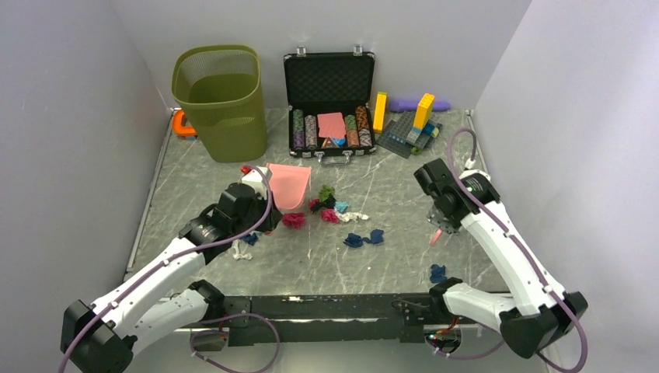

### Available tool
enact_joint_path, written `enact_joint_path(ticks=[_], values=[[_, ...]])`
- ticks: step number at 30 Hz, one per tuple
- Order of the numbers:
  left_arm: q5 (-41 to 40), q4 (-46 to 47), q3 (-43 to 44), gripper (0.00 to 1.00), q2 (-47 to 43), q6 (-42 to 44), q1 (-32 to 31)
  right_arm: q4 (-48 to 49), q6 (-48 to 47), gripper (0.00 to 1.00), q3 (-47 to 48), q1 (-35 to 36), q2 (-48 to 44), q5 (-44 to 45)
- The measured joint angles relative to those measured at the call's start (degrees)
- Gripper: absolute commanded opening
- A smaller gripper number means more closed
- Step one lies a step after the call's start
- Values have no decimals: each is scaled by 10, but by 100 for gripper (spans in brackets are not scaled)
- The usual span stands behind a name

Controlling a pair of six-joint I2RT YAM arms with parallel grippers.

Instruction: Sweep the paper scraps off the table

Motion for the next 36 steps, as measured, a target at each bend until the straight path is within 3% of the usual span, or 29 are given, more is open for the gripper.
enact_joint_path(ticks=[7,12,17,23,29,36], values=[[61,23,8,0,61,5,-37,-3,-53,0,-48,-68,-87,-35],[90,30,64,0,142,16,-131,-7,-103,0,-94,-88,-110,-70],[90,46,113,0,163,22,-198,-5,-122,0,-120,-90,-92,-107],[66,40,120,0,160,22,-204,85,-123,0,-166,-89,-91,-224],[-8,-12,120,0,114,21,-203,275,-97,0,-193,-87,-142,-398],[-89,-66,120,0,45,13,-181,278,-138,0,-41,-86,-128,-428]])
